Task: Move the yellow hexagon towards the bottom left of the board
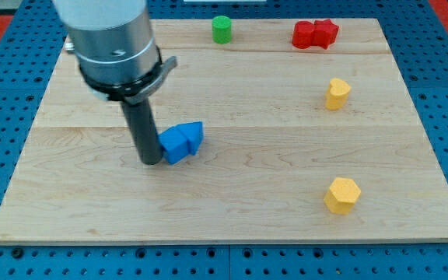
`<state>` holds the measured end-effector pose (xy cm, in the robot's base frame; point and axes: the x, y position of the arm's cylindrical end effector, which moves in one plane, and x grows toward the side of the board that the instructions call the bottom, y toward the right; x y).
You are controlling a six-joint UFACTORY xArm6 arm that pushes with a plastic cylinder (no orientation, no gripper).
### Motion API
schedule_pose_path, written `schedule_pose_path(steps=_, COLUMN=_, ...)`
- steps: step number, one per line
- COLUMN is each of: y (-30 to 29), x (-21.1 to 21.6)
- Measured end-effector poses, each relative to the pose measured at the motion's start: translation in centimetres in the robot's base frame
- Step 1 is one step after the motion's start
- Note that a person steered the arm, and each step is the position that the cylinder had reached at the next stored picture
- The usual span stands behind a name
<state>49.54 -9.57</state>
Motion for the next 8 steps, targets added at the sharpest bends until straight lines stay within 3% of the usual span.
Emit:
schedule_pose_path(steps=3, y=7.5, x=0.7)
schedule_pose_path(steps=5, y=21.8, x=0.0)
schedule_pose_path(steps=6, y=25.0, x=2.4)
schedule_pose_path(steps=7, y=22.8, x=6.0)
schedule_pose_path(steps=8, y=23.0, x=5.9)
